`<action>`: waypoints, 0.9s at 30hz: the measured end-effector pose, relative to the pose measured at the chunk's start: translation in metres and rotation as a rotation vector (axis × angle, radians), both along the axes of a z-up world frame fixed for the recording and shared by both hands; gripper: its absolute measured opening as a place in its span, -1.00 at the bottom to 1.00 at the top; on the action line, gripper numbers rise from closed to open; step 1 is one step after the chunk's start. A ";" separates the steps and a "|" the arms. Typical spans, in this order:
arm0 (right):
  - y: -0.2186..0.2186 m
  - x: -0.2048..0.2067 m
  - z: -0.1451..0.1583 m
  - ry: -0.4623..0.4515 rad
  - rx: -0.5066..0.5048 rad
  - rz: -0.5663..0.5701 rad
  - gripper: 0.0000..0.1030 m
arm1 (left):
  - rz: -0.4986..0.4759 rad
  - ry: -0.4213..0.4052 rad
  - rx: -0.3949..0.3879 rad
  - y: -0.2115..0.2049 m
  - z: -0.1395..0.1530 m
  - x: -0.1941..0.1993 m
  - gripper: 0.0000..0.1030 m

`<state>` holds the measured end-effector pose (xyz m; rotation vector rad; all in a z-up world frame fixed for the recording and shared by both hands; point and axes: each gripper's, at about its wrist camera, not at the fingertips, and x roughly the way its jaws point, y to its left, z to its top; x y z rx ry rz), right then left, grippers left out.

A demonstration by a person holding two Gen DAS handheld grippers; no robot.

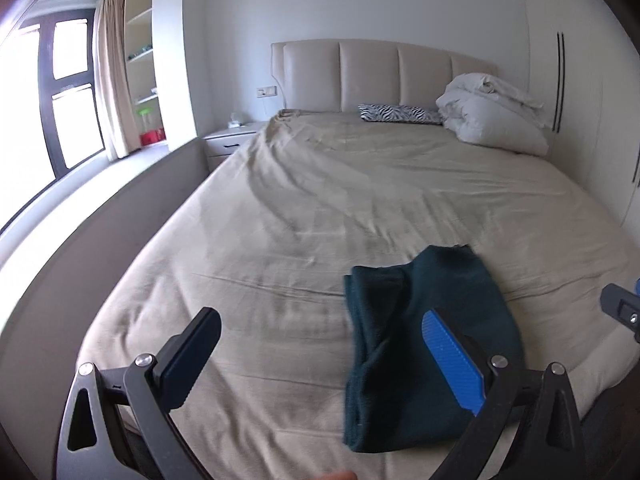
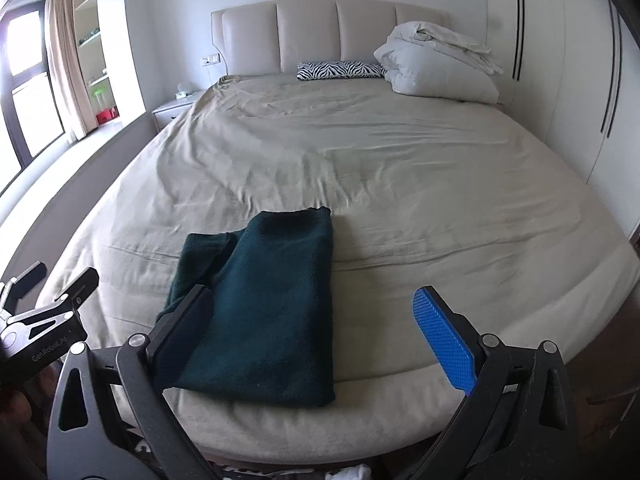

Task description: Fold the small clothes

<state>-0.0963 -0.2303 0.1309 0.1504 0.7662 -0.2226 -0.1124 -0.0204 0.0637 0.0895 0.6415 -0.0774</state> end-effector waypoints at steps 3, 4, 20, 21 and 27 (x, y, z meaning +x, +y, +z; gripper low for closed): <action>0.002 0.004 -0.006 0.016 -0.010 -0.002 0.98 | -0.013 0.021 0.016 -0.001 -0.004 0.002 1.00; 0.003 0.005 -0.007 0.024 -0.014 -0.003 0.98 | -0.011 0.034 0.023 -0.001 -0.005 0.003 1.00; 0.017 0.014 -0.031 0.112 -0.049 0.009 0.98 | -0.024 0.172 -0.016 -0.002 -0.030 0.009 1.00; 0.017 0.014 -0.032 0.118 -0.052 0.004 0.98 | -0.018 0.185 -0.015 -0.002 -0.033 0.010 1.00; 0.016 0.020 -0.045 0.172 -0.062 -0.023 0.98 | -0.013 0.206 0.008 -0.006 -0.038 0.009 1.00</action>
